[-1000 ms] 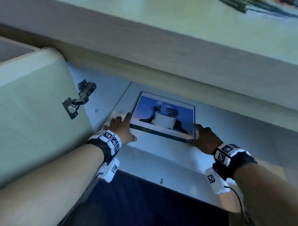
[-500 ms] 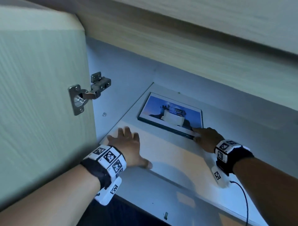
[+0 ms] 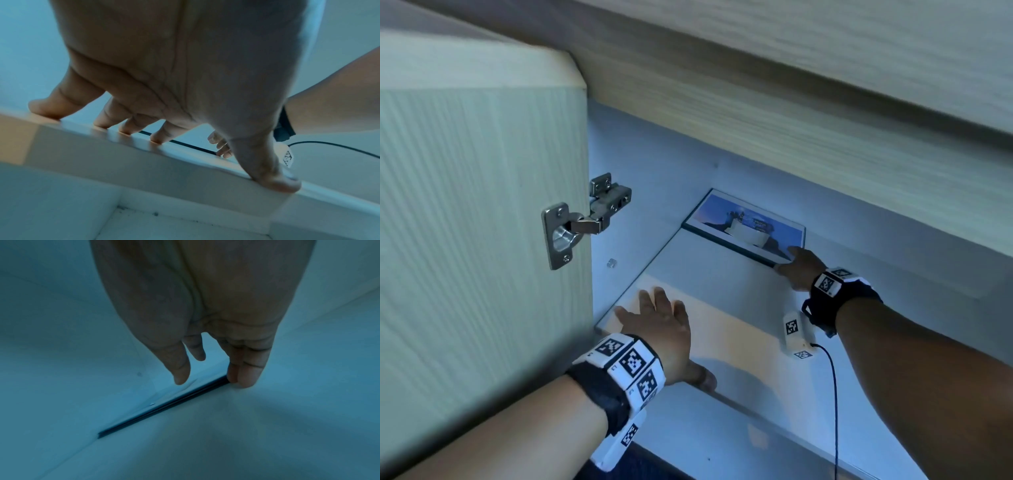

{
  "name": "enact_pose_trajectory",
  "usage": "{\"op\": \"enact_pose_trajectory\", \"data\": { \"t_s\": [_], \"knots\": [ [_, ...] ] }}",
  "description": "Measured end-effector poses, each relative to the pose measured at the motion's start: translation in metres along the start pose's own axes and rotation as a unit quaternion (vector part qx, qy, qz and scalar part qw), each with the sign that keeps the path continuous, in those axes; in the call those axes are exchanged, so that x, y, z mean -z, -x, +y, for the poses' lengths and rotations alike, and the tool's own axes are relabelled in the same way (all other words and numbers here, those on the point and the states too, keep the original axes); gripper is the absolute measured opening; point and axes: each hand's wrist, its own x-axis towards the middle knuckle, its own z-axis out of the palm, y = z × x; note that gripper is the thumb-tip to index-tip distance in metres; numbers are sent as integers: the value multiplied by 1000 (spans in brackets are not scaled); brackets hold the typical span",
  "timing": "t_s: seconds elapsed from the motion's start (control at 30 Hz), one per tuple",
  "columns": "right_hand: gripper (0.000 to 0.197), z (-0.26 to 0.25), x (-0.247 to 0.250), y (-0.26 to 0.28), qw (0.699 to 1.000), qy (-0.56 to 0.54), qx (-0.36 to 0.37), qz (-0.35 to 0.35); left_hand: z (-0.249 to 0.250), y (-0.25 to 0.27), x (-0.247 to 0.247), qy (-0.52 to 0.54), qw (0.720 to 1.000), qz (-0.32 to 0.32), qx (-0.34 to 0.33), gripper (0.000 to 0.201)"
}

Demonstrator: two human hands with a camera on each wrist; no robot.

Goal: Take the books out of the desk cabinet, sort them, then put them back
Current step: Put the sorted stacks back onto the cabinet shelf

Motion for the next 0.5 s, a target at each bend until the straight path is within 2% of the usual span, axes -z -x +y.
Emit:
{"op": "enact_pose_trajectory", "data": {
  "t_s": [0.17,0.27,0.33,0.5],
  "knots": [
    [78,-1,-7,50,999,-18,36,-32,-5,0,-2,-16,1000,4,13,144],
    [66,6,-13,83,988,83,69,-108,-5,1,-3,-23,1000,8,12,139],
    [64,15,-21,102,978,144,95,-119,-4,2,-8,-29,999,11,13,135],
    [68,30,-39,149,959,185,138,-166,-5,4,-12,-36,999,-7,26,113]
  ]
}}
